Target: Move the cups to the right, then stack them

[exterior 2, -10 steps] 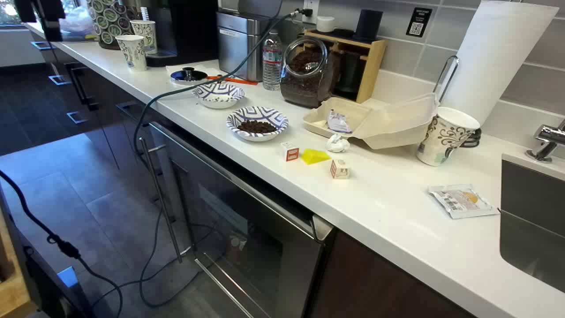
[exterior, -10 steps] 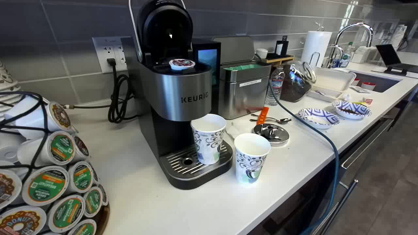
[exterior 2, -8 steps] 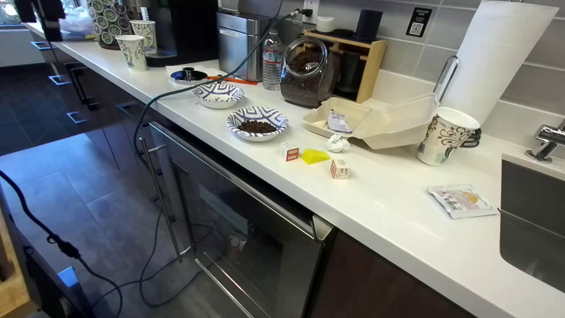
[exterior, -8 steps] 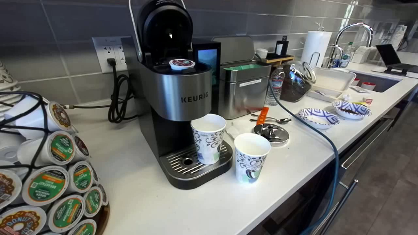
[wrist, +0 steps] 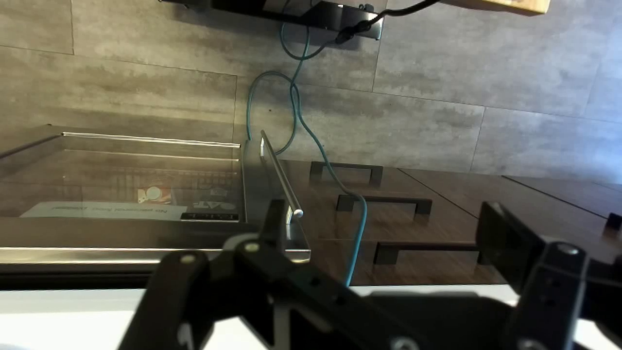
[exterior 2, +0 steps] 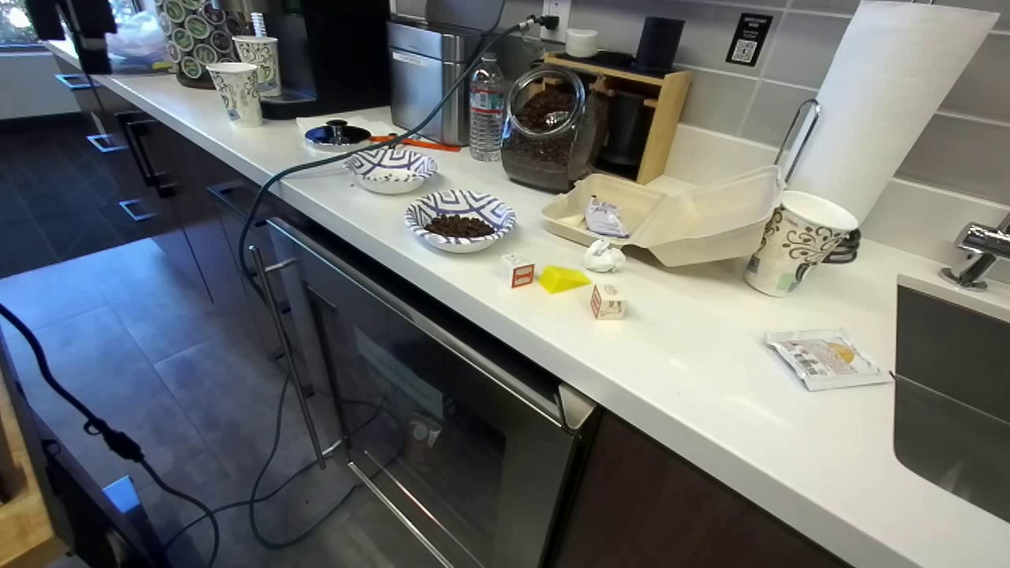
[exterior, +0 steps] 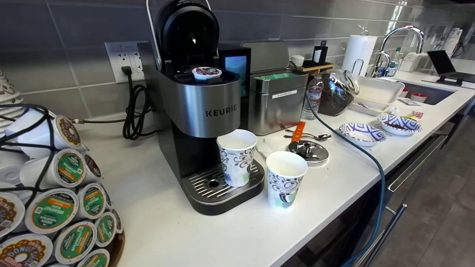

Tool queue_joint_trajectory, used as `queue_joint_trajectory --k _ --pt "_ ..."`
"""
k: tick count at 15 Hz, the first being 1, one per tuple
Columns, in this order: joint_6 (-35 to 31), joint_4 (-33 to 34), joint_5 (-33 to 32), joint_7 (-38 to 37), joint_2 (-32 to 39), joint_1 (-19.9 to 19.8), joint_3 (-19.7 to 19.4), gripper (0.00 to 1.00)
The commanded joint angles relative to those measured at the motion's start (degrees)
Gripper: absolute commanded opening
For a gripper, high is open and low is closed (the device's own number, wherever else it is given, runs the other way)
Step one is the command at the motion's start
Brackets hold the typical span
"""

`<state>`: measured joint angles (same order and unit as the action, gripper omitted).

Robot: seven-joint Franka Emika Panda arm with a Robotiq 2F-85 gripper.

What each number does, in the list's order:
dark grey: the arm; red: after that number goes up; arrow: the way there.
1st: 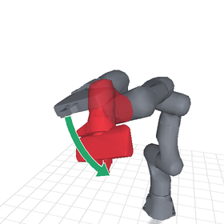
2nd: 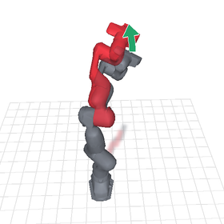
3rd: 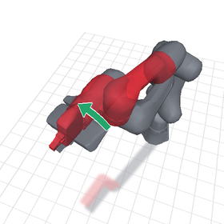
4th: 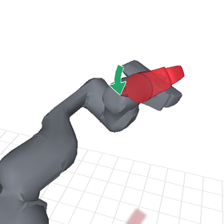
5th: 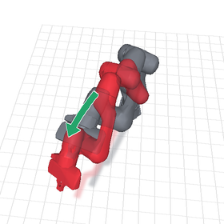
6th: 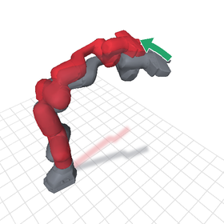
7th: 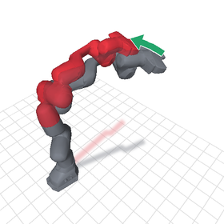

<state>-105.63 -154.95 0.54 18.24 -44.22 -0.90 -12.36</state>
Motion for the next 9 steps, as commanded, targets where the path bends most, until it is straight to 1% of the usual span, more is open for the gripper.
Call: queue_joint_trajectory --k 1,4,5,7,9 --pt "0.1 0.1 0.3 0.3 0.1 -0.5 0.5 1.00" --pt "0.1 0.1 0.3 0.3 0.1 -0.5 0.5 1.00" --pt "-2.1 1.0 1.3 -0.3 2.0 0.5 1.2 1.00" --pt "-9.7 4.3 6.3 -1.9 8.8 4.8 3.4 1.00" --pt "-16.7 6.9 11.1 -3.0 12.7 7.8 5.4 1.00"
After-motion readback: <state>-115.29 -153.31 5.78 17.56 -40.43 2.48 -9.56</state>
